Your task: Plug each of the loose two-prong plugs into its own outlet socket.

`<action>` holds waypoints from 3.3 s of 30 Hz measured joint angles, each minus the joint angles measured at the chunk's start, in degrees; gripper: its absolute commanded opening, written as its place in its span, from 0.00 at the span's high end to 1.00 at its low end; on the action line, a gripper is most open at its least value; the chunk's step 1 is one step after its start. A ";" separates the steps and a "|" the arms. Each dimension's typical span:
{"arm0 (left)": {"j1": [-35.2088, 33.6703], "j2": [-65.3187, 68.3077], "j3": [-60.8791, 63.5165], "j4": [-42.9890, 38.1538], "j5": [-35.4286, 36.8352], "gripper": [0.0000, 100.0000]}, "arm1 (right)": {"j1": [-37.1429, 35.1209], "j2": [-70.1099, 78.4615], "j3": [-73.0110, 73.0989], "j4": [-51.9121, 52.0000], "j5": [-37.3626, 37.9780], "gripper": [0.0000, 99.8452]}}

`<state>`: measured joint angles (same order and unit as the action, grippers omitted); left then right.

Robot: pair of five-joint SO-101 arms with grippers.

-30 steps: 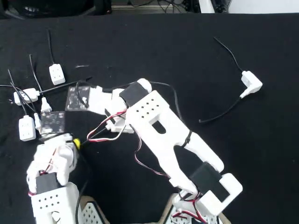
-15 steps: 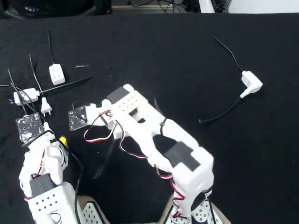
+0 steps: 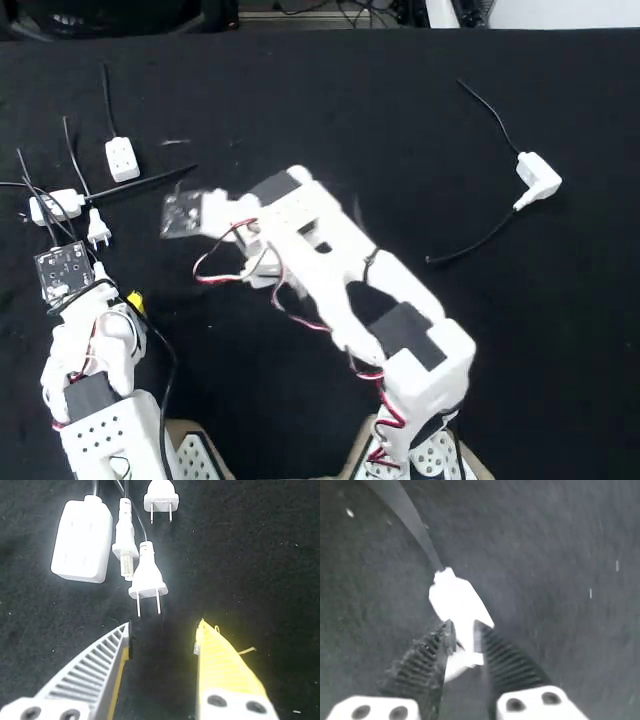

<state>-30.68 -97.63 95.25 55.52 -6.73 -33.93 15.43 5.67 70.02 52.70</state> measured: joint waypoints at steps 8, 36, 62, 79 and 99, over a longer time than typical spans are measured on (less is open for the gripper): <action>0.00 0.00 0.00 0.00 0.00 0.78 | 6.15 -7.12 3.34 0.00 -8.53 0.84; 0.00 0.00 0.00 0.00 0.00 0.78 | 8.09 3.08 3.08 0.00 -5.54 0.99; 1.76 0.00 0.00 0.00 0.00 0.78 | 51.34 5.27 -9.32 -11.43 -28.75 0.99; 1.76 0.00 0.00 0.00 0.00 0.78 | 58.73 42.90 -65.14 11.96 -30.86 0.97; 1.76 0.00 0.00 0.00 0.00 0.78 | 58.37 55.03 -97.85 29.27 -30.86 0.76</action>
<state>-28.92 -97.63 95.25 55.52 -6.73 24.44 70.46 -92.18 99.30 21.85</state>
